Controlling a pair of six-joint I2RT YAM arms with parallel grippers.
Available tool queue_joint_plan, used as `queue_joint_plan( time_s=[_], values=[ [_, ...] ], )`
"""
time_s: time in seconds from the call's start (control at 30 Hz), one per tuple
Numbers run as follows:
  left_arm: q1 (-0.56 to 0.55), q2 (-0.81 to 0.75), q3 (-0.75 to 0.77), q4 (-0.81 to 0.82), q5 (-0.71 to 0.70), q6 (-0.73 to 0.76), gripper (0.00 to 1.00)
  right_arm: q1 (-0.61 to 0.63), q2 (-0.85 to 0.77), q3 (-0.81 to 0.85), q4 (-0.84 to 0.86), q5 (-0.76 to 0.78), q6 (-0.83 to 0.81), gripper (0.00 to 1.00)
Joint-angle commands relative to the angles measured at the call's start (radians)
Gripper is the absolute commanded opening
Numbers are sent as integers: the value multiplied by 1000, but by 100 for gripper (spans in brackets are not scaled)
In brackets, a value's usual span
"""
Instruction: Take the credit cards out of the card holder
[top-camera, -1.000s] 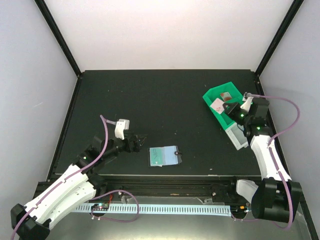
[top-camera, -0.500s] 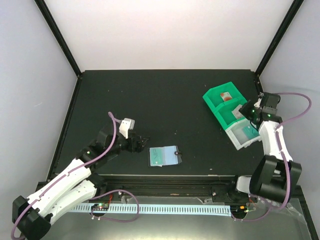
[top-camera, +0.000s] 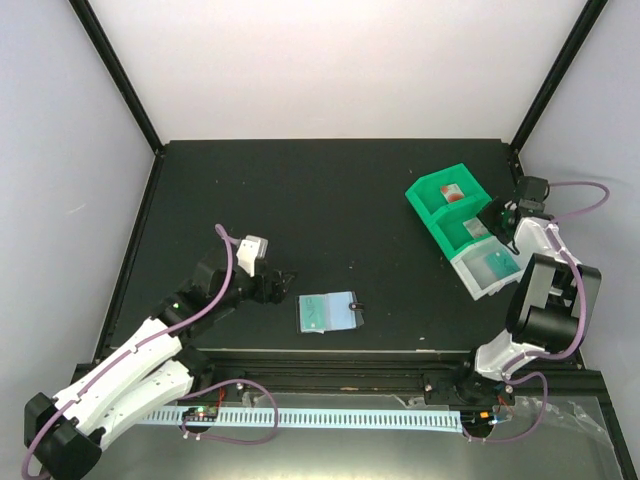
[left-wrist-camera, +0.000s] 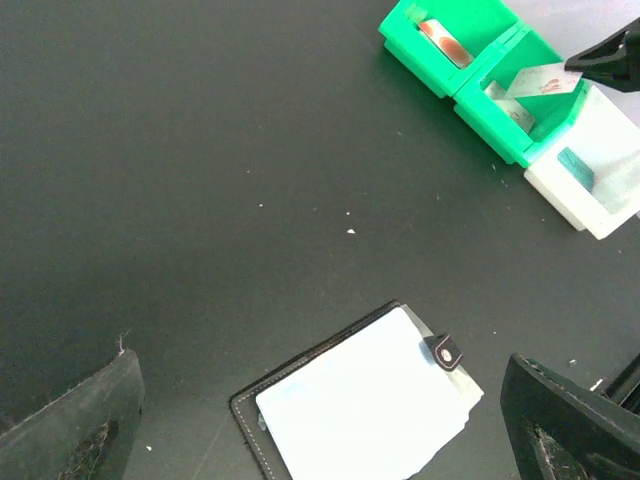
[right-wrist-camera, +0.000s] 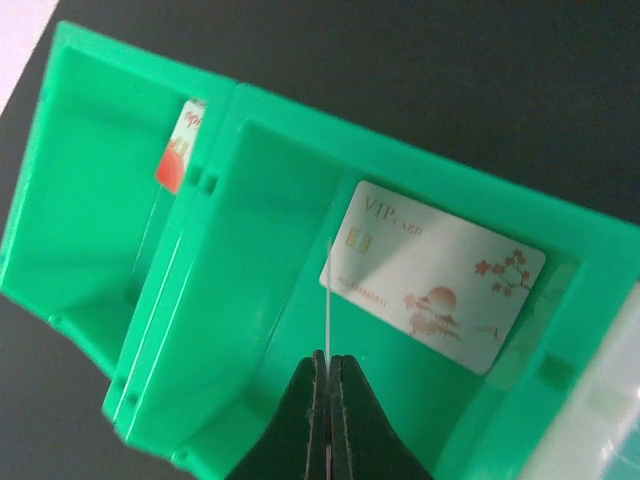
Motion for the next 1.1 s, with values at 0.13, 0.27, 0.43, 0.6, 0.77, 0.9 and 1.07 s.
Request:
queue_joint_plan(
  time_s=[0.13,0.27,0.43,0.6,0.77,0.9,1.07],
  values=[
    [7,-14,18,-2,-48,1,99,-6,124,99,39,66,51,1],
    [6,-10,26,-9,-61,19,99,-7,164,125,42,55,54,1],
    [7,-8,27,-12,-80,17,99,-6,178,131,49,36,55,8],
    [6,-9,30,-10,-57,-5,99,-7,199,179,-12,71,38,12],
    [6,-26,26,-9,-58,-11,99,-6,177,182,-39,92,44,22],
    [6,-33,23,-11,-59,-11,99,-7,164,192,-91,117,70,23],
    [7,-26,21,-10,-60,-9,99,-7,130,193,-154,159,138,27]
  ],
)
